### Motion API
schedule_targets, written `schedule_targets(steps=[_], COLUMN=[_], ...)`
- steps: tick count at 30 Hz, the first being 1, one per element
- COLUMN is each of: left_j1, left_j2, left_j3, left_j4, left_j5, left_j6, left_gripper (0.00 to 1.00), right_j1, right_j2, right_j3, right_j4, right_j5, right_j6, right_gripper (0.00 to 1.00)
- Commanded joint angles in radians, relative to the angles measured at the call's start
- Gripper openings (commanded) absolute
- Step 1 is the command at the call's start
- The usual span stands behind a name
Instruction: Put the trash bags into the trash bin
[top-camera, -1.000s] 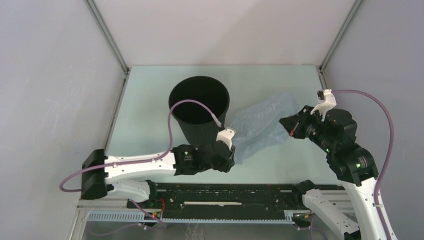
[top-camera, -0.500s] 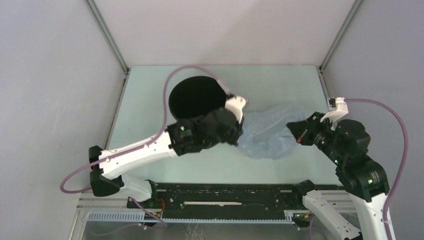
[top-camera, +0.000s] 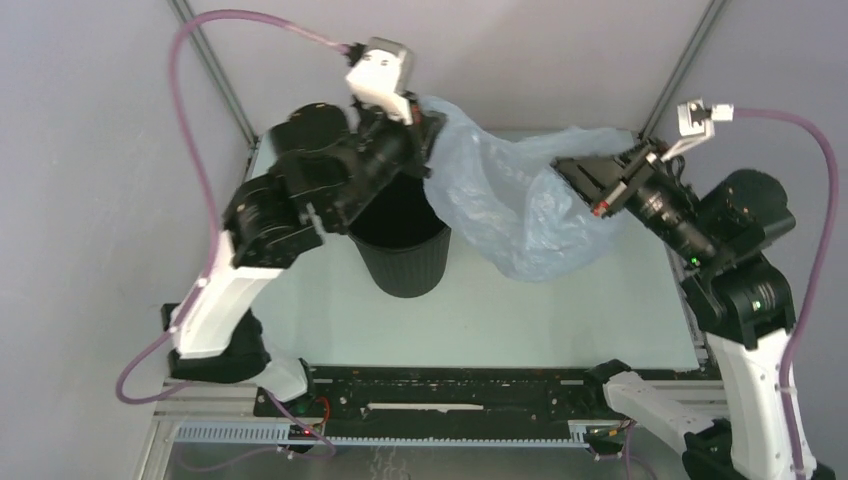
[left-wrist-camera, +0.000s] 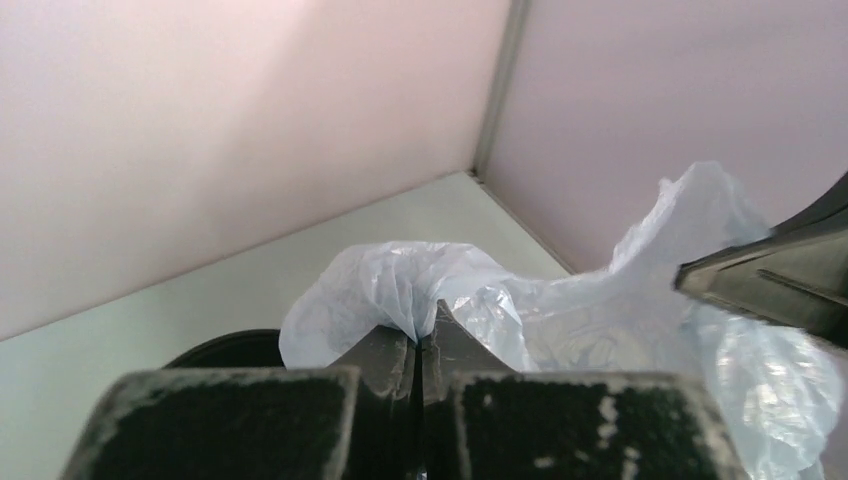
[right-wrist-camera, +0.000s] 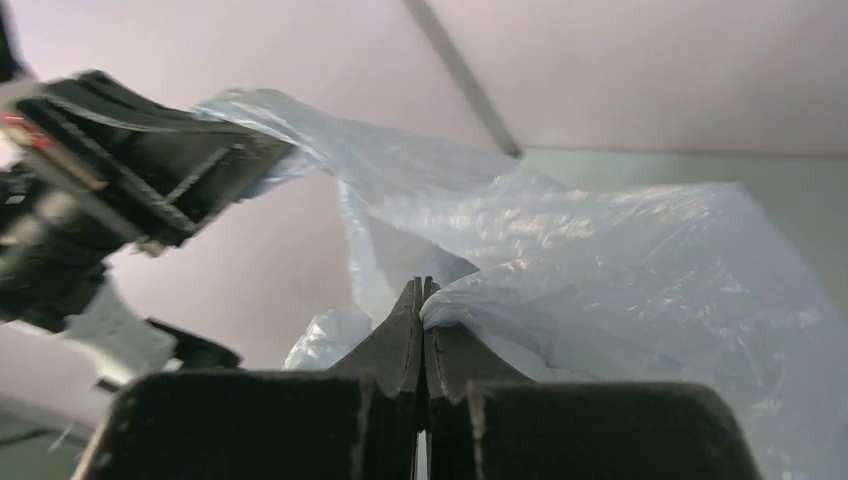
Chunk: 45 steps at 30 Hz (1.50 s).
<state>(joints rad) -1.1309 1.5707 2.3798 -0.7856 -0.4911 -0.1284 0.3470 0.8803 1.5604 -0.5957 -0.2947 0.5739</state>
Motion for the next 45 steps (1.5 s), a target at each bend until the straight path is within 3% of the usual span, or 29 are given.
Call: schedule_targets(steps=[1, 4, 7, 13, 16, 18, 21, 25, 32, 37, 39, 45], left_j1=[0.002, 0.002, 0.002, 0.009, 0.049, 0.069, 0.073, 0.083, 0.095, 0.180, 0.203, 0.220], left_j2=[-0.171, -0.282, -0.370, -0.450, -0.437, -0.382, -0.251, -0.077, -0.078, -0.148, -0.186, -0.256], left_j3=[-0.085, -0.158, -0.241, -0.365, -0.390, -0.349, -0.215, -0.008, -0.105, -0.202, -0.236, -0.223], left_j4=[0.069, 0.111, 0.143, 0.144, 0.151, 0.123, 0.064, -0.026, -0.015, -0.042, -0.045, -0.068], left_j5=[-0.252, -0.408, -0.474, -0.538, -0.489, -0.449, -0.348, -0.212, -0.095, -0.014, 0.006, 0.060], left_j6=[0.126, 0.176, 0.195, 0.167, 0.135, 0.121, 0.101, 0.003, -0.138, -0.250, -0.270, -0.282], left_gripper=[0.00, 0.00, 0.00, 0.00, 0.00, 0.00, 0.00, 0.00, 0.00, 0.00, 0.04, 0.29], right_j1=[0.129, 0.266, 0.353, 0.381, 0.357, 0.287, 0.181, 0.121, 0.062, 0.058, 0.058, 0.054], right_j2=[0.120, 0.228, 0.324, 0.351, 0.299, 0.259, 0.185, 0.131, 0.082, 0.116, 0.130, 0.152], right_j3=[0.129, 0.245, 0.304, 0.236, 0.105, -0.009, -0.159, -0.192, -0.192, -0.193, -0.192, -0.191], right_j4=[0.219, 0.210, 0.236, 0.313, 0.323, 0.340, 0.366, 0.237, 0.148, 0.168, 0.189, 0.181], right_j5=[-0.158, -0.151, -0.190, -0.215, -0.162, -0.170, -0.215, -0.222, -0.225, -0.283, -0.314, -0.390], right_j6=[0.041, -0.003, 0.012, 0.066, 0.097, 0.207, 0.340, 0.316, 0.276, 0.267, 0.274, 0.250], right_gripper=[0.00, 0.00, 0.00, 0.00, 0.00, 0.00, 0.00, 0.00, 0.00, 0.00, 0.00, 0.00])
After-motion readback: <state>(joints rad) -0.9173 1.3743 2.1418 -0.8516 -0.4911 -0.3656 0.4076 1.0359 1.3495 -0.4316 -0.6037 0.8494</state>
